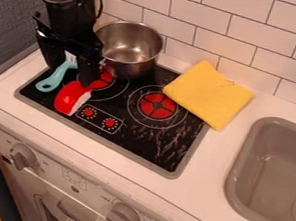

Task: Moved the yellow cloth to the lower right of the burner

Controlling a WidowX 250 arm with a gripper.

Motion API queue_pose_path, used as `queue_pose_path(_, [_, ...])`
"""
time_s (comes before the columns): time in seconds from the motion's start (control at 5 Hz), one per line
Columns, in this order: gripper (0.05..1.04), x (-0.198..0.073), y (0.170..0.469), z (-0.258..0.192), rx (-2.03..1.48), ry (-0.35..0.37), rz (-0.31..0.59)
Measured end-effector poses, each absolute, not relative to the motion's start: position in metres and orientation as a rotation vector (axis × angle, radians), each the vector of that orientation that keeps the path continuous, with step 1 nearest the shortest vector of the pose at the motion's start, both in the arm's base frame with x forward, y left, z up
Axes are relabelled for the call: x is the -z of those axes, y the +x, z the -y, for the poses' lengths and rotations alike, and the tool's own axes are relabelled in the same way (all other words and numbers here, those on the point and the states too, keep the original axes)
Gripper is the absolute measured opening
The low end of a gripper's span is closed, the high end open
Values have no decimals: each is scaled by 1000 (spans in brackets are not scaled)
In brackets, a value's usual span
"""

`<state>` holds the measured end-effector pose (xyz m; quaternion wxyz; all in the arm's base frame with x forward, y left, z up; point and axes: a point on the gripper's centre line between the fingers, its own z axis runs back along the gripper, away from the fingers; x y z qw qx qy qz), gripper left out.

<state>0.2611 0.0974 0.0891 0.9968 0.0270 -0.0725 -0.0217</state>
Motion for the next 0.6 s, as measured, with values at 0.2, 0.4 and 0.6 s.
queue_pose_path(0.2, [1000, -82, 260, -96, 40, 44, 121])
queue_pose_path(0.4, [1000, -78, 274, -58, 149, 30, 129])
queue_pose_path(0.6, [1000, -78, 295, -24, 229, 32, 143])
